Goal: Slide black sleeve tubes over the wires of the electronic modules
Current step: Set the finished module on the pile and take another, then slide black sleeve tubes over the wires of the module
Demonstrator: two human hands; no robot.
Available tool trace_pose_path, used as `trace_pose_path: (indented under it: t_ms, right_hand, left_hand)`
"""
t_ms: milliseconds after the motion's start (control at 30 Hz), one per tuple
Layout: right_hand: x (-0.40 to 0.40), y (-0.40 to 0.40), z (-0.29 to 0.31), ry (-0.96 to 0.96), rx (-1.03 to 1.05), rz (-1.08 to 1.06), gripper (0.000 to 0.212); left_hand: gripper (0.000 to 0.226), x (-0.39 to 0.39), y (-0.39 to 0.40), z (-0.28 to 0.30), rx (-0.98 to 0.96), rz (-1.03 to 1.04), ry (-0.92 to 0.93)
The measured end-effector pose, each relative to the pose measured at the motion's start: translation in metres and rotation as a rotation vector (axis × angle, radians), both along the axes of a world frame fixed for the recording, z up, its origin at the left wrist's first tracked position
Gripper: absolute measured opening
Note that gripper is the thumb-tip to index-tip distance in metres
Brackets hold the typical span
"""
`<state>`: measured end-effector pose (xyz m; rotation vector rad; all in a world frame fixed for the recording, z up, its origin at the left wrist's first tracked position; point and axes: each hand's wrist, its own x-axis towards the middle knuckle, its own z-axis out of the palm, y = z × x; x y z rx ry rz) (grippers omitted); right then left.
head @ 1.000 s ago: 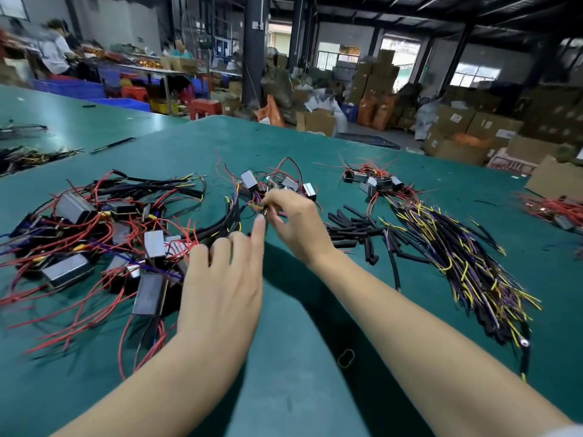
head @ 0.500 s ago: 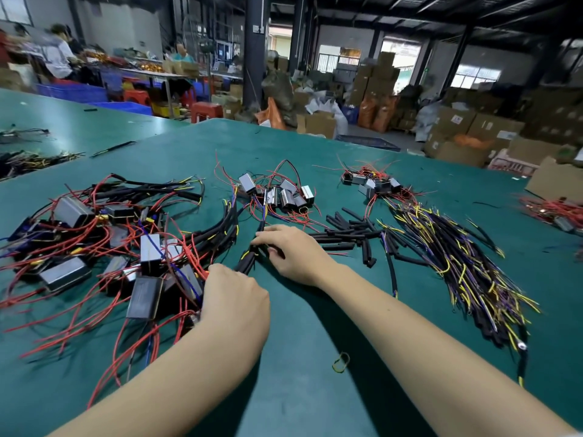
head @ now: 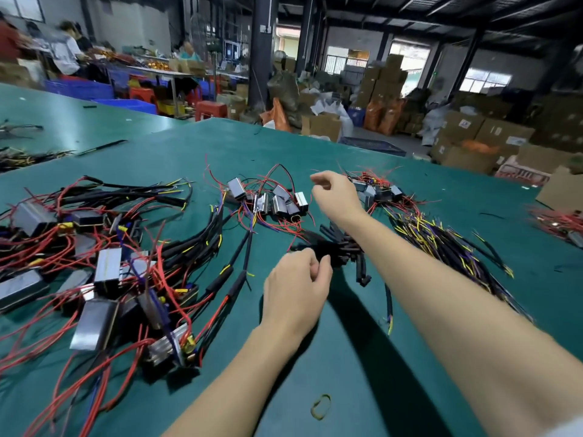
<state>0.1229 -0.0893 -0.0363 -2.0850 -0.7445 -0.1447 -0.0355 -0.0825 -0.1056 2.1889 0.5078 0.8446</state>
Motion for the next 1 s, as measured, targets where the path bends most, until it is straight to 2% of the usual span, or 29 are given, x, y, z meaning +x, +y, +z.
trace_pose_path:
  t_ms: [133, 233, 333, 400, 433, 533, 700, 833, 867, 933, 1000]
  right_hand:
    - [0.034, 0.045, 0.011, 0.082, -0.036, 0.052, 0.043]
    - [0.056, 0.077, 0.011, 0.113, -0.195, 0.086, 0.05]
    - [0.071, 0.097, 0.004, 0.089, -0.384, 0.123, 0.054]
    - [0.078, 0.099, 0.002, -0.017, -0.465, 0.136, 0.05]
    - [0.079, 0.098, 0.005, -0.099, -0.441, 0.129, 0.043]
    - [0.072, 0.089, 0.024, -0.224, -0.124, 0.137, 0.016]
    - [0.046, 0.064, 0.055, -0.382, 0.199, 0.067, 0.012]
    - [0.025, 0.043, 0.076, -0.392, 0.435, -0.012, 0.01]
    - [0.022, 0.037, 0.081, -0.372, 0.458, -0.018, 0.009]
    - [0.013, 0.026, 0.089, -0.302, 0.368, 0.018, 0.008]
    - [0.003, 0.015, 0.088, -0.257, 0.362, 0.004, 0.009]
  left_hand:
    - [0.044, 0.007, 0.005, -0.004, -0.064, 0.036, -0.083]
    - [0.046, 0.01, 0.006, -0.006, -0.101, 0.049, -0.101]
    - [0.047, 0.012, 0.01, -0.009, -0.151, 0.049, -0.115]
    - [0.048, 0.013, 0.012, -0.011, -0.166, 0.031, -0.117]
    - [0.048, 0.013, 0.012, -0.011, -0.174, 0.024, -0.125]
    - [0.048, 0.014, 0.012, -0.01, -0.189, 0.006, -0.148]
    - [0.047, 0.013, 0.014, -0.008, -0.22, -0.025, -0.162]
    - [0.047, 0.014, 0.016, -0.008, -0.267, -0.014, -0.185]
    - [0.048, 0.014, 0.016, -0.008, -0.279, -0.011, -0.196]
    - [0.044, 0.013, 0.018, -0.006, -0.317, -0.009, -0.245]
    - [0.029, 0.013, 0.019, -0.003, -0.381, -0.005, -0.337]
